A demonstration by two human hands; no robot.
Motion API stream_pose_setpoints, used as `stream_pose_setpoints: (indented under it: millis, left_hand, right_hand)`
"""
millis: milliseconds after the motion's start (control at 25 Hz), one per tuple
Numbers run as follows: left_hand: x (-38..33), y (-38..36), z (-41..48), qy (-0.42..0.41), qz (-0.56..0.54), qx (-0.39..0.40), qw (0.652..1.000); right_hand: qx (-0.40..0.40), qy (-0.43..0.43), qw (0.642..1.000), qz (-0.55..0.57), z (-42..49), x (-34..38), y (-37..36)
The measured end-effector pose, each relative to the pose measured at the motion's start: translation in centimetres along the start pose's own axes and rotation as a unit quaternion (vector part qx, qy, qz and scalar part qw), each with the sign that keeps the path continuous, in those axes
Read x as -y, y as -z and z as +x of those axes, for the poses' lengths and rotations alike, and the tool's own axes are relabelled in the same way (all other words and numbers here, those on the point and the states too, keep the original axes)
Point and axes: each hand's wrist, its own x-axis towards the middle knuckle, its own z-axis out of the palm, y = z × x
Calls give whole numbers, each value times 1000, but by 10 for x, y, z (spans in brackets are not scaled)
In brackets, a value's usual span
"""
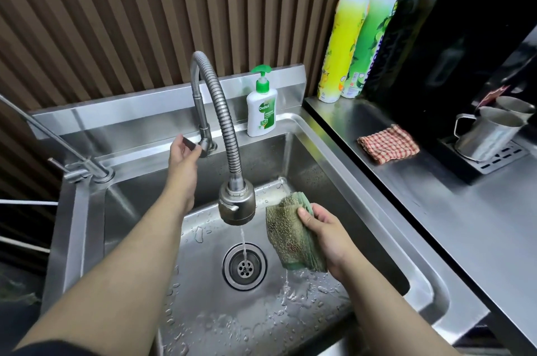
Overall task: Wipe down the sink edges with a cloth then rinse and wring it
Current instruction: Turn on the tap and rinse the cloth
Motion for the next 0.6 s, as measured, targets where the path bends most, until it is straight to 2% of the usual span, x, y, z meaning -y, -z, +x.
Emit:
stream_pose_setpoints:
  millis: [240, 400, 480, 600]
  left_hand:
    - [3, 8, 4, -66, 179, 72, 979]
    - [-18, 4, -2, -40, 266, 103, 958]
    - [-24, 5, -26, -24, 206, 134, 969]
    - [-23, 0, -91, -22, 35, 133, 990]
  right_hand:
    - [-3, 17, 999, -41, -6, -1, -5]
    - [-6, 28, 998, -57, -6, 1, -2]
    - [-2, 31, 997, -71, -8, 2, -2]
    - [11, 27, 995, -99, -10, 4, 1]
